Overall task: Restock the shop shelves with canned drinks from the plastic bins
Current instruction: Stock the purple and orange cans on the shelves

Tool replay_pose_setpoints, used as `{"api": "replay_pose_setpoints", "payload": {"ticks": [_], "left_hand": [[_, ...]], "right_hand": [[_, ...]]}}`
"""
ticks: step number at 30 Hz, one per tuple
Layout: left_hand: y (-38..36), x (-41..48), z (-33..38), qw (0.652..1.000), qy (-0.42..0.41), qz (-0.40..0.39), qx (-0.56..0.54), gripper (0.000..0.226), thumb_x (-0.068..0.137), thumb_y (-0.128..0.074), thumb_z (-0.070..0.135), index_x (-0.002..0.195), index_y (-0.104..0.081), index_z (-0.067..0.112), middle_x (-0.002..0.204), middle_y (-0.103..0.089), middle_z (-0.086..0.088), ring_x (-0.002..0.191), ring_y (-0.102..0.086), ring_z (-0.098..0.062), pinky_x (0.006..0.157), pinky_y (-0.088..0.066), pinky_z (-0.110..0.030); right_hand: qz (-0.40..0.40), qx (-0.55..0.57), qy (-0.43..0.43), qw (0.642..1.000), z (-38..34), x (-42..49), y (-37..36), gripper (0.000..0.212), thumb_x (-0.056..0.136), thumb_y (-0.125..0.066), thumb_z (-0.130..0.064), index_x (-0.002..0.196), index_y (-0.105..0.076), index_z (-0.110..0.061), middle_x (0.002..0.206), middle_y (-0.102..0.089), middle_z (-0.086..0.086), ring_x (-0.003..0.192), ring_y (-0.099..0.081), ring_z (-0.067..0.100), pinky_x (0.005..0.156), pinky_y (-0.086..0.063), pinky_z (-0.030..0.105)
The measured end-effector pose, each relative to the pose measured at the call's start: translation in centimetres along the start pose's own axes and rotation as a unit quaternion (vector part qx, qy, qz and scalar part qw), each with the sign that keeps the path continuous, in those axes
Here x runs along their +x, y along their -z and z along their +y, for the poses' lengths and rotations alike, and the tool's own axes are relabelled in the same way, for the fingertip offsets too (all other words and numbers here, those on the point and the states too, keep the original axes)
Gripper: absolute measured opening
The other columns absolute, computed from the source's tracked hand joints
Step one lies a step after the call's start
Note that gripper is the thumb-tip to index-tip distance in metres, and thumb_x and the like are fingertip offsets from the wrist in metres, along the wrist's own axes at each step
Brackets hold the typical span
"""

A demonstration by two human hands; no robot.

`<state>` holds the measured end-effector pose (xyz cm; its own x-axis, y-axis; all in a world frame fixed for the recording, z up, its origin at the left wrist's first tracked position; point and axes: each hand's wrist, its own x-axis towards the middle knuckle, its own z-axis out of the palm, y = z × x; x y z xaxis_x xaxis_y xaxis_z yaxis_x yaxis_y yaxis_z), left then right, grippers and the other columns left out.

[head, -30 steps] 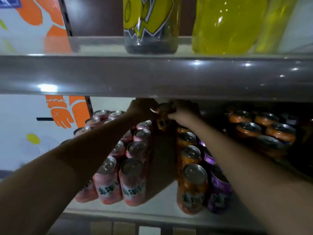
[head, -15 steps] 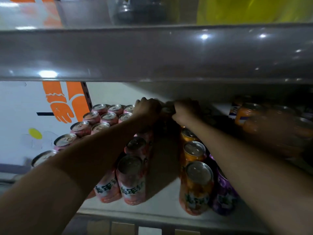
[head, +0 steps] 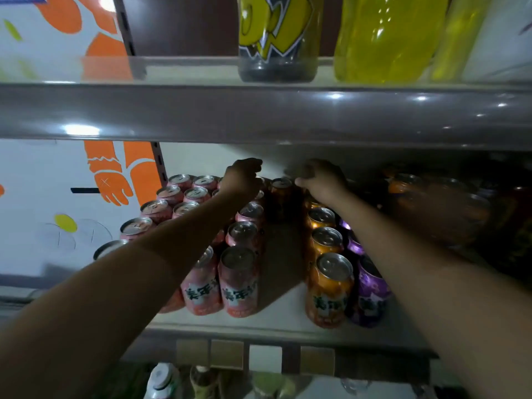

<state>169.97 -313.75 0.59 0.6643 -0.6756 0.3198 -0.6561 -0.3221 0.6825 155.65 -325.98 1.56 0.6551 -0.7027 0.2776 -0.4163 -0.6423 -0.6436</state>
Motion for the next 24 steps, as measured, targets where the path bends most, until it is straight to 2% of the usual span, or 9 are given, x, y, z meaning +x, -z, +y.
{"api": "replay_pose_setpoints", "payload": {"ticks": [4,6,8,9,11,14,17,21,24], "left_hand": [[2.2,-5.5,1.0,0.983,0.017,-0.008,-0.183,0.056,0.095,-0.052,-0.01,0.148,-0.046,0.008,0.146,-0.054,-0.015,0.132,-0.055,-0.031,0.103,-0.049,-0.042],[2.8,-9.1,2.3,0.975,-0.007,-0.019,-0.22,0.058,0.094,-0.048,-0.013,0.149,-0.044,0.006,0.146,-0.053,-0.014,0.134,-0.053,-0.029,0.106,-0.048,-0.038],[3.5,-13.1,4.0,0.969,-0.024,-0.045,-0.241,0.053,0.094,-0.046,-0.014,0.141,-0.051,0.009,0.135,-0.06,-0.005,0.122,-0.059,-0.016,0.099,-0.047,-0.025],[3.8,-15.2,4.9,0.967,-0.039,-0.061,-0.245,0.046,0.095,-0.047,-0.012,0.129,-0.059,0.016,0.121,-0.062,0.003,0.11,-0.061,-0.008,0.096,-0.047,-0.023],[4.0,-18.8,6.1,0.957,-0.047,-0.083,-0.275,0.035,0.095,-0.052,-0.006,0.104,-0.062,0.027,0.1,-0.065,0.008,0.095,-0.064,-0.006,0.096,-0.053,-0.03],[3.7,-23.3,7.2,0.929,-0.044,-0.141,-0.34,0.022,0.099,-0.047,-0.002,0.11,-0.061,0.011,0.092,-0.064,0.004,0.08,-0.066,0.0,0.074,-0.057,-0.022],[1.8,-26.5,7.6,0.919,-0.063,-0.148,-0.36,0.029,0.098,-0.057,0.008,0.125,-0.06,0.018,0.113,-0.065,0.006,0.111,-0.061,-0.015,0.101,-0.05,-0.031],[-1.7,-30.7,7.8,0.914,-0.075,-0.176,-0.357,0.047,0.099,-0.054,0.006,0.144,-0.049,0.015,0.143,-0.056,-0.002,0.133,-0.052,-0.018,0.111,-0.04,-0.032],[-4.8,-34.0,7.8,0.904,-0.044,-0.216,-0.367,0.051,0.103,-0.045,-0.003,0.152,-0.036,0.007,0.15,-0.046,-0.004,0.139,-0.044,-0.016,0.11,-0.038,-0.025]], "right_hand": [[0.001,0.188,-0.038,0.982,-1.7,-6.3,2.6,0.056,0.096,-0.064,-0.006,0.148,-0.044,-0.005,0.149,-0.051,0.011,0.135,-0.05,0.023,0.097,-0.038,0.021],[0.005,0.222,-0.037,0.974,-2.2,-9.8,3.3,0.054,0.097,-0.06,-0.002,0.149,-0.042,-0.001,0.15,-0.05,0.012,0.139,-0.047,0.023,0.105,-0.035,0.023],[0.005,0.239,-0.036,0.97,-3.1,-13.6,3.9,0.054,0.099,-0.057,0.0,0.15,-0.04,-0.004,0.153,-0.046,0.009,0.142,-0.043,0.021,0.111,-0.033,0.024],[0.005,0.251,-0.039,0.967,-3.6,-15.5,4.1,0.055,0.099,-0.056,0.001,0.151,-0.04,-0.006,0.154,-0.045,0.008,0.143,-0.041,0.02,0.112,-0.032,0.025],[0.018,0.274,-0.038,0.961,-4.1,-18.9,4.3,0.058,0.098,-0.057,0.004,0.152,-0.038,-0.005,0.156,-0.042,0.01,0.144,-0.039,0.02,0.114,-0.032,0.026],[0.051,0.271,-0.031,0.961,-4.0,-23.6,4.3,0.059,0.096,-0.059,0.005,0.151,-0.04,-0.004,0.152,-0.046,0.01,0.141,-0.042,0.017,0.119,-0.033,0.035],[0.081,0.281,-0.034,0.956,-2.8,-28.4,4.2,0.055,0.096,-0.058,0.007,0.148,-0.043,-0.002,0.149,-0.049,0.011,0.139,-0.045,0.018,0.115,-0.037,0.029],[0.102,0.282,-0.068,0.951,-0.3,-33.9,3.9,0.055,0.099,-0.055,0.004,0.15,-0.039,-0.005,0.145,-0.049,0.005,0.137,-0.045,0.015,0.101,-0.04,0.012],[0.122,0.298,-0.09,0.943,2.9,-37.4,3.1,0.054,0.099,-0.054,0.005,0.15,-0.038,-0.003,0.15,-0.047,0.01,0.138,-0.044,0.015,0.092,-0.042,0.002]]}}
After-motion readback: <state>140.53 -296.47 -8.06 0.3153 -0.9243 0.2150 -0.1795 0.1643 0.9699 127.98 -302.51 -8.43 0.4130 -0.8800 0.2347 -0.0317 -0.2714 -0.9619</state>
